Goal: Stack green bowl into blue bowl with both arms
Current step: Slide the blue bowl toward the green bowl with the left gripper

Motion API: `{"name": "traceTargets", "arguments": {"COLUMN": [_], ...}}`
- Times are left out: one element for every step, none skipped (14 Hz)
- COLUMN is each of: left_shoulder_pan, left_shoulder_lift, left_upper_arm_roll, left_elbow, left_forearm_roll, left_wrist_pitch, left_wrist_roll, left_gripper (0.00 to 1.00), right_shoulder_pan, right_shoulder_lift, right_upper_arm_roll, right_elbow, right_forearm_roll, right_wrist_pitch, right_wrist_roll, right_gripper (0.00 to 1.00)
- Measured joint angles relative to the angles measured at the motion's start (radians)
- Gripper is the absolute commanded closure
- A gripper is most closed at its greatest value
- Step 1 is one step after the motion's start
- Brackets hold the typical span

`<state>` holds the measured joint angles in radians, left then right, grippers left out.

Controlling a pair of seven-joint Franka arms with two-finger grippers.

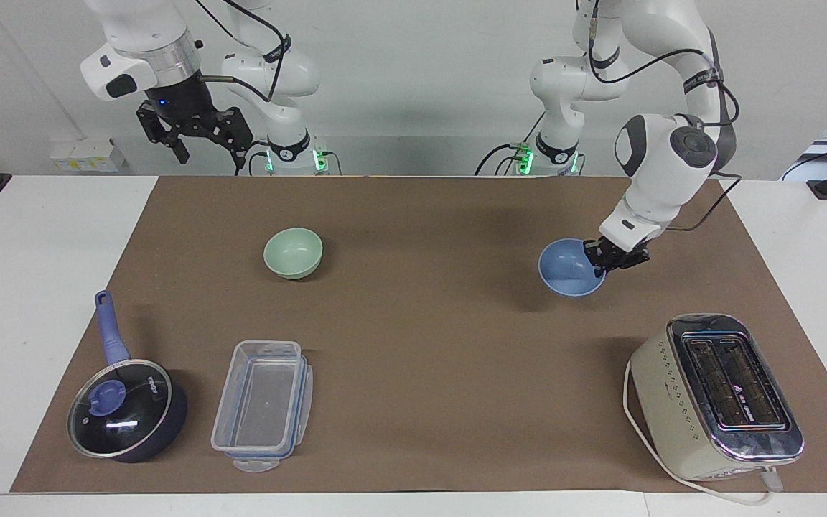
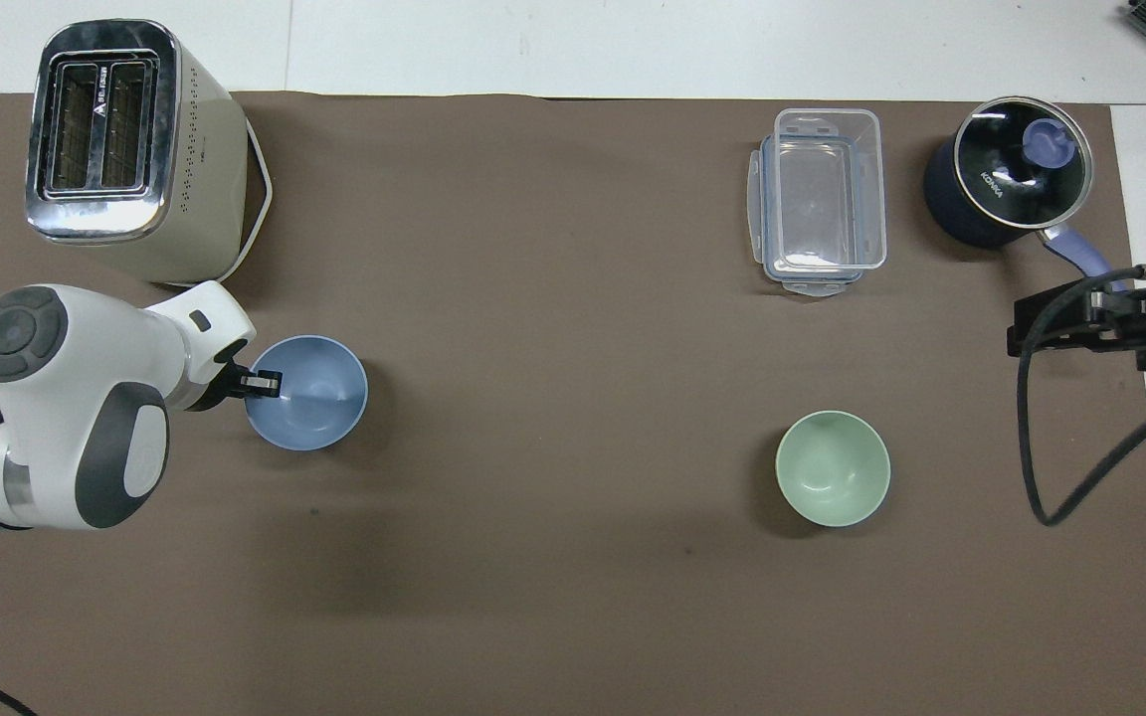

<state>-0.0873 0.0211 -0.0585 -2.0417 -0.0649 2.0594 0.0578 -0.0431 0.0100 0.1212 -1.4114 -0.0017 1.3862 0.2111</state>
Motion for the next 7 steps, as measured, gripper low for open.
{"name": "traceTargets", "arguments": {"left_shoulder_pan": [0.000,0.000,0.001,0.001,0.001,0.001,0.000], "left_shoulder_lift": [-0.009,-0.015,-0.019,-0.020,-0.020,-0.019,-0.019], "left_upper_arm_roll": [0.001,0.002,0.005,0.007,0.007,0.006,0.003], "left_elbow": [0.036,0.069,0.098,0.115,0.120,0.120,0.120], "left_forearm_roll": [-0.013,-0.022,-0.028,-0.032,-0.034,-0.035,-0.036], "left_wrist_pitch": [-0.052,-0.098,-0.135,-0.152,-0.155,-0.155,-0.155], "left_wrist_roll": [0.012,0.023,0.029,0.034,0.036,0.036,0.036], "left_gripper": [1.00,1.00,1.00,1.00,1.00,1.00,1.00], "right_shoulder_pan": [0.000,0.000,0.000,0.000,0.000,0.000,0.000], "right_shoulder_lift": [0.000,-0.001,-0.001,-0.001,-0.001,-0.001,-0.002], "right_upper_arm_roll": [0.000,0.000,0.000,0.000,0.000,0.000,0.000], "right_elbow": [0.000,0.000,0.000,0.000,0.000,0.000,0.000], "right_forearm_roll": [0.000,0.000,0.000,0.000,0.000,0.000,0.000], "right_wrist_pitch": [0.000,0.000,0.000,0.000,0.000,0.000,0.000], "right_wrist_roll": [0.000,0.000,0.000,0.000,0.000,0.000,0.000], "right_gripper": [0.00,0.00,0.00,0.00,0.00,0.00,0.00]}}
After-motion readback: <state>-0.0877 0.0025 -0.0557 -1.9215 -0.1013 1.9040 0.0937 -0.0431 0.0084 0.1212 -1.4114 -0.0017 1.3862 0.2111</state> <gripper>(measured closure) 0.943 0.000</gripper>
